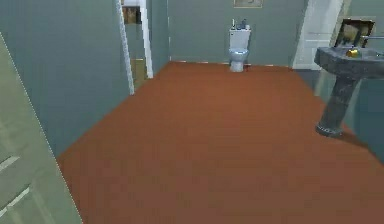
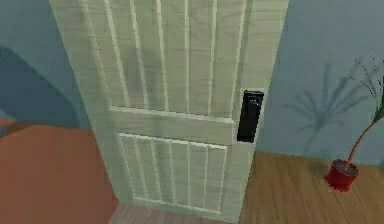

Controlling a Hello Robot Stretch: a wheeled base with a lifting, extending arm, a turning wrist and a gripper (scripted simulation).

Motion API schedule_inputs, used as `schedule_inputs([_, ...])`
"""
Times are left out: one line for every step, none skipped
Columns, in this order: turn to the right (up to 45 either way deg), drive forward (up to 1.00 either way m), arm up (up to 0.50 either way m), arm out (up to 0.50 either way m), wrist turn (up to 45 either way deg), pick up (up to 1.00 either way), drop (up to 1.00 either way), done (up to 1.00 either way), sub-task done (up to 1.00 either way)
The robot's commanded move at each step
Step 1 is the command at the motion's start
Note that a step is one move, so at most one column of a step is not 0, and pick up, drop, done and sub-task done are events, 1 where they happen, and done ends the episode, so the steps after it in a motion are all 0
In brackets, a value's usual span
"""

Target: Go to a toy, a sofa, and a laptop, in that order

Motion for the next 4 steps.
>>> schedule_inputs([-3.0, 0.00, 0.00, 0.00, 0.0, 0.00, 0.00, 0.00, 0.00])
schedule_inputs([0.0, 1.00, 0.00, 0.00, 0.0, 0.00, 0.00, 0.00, 0.00])
schedule_inputs([0.0, 0.10, 0.00, 0.00, 0.0, 0.00, 0.00, 0.00, 0.00])
schedule_inputs([-3.0, 0.00, 0.00, 0.00, 0.0, 0.00, 0.00, 0.00, 0.00])
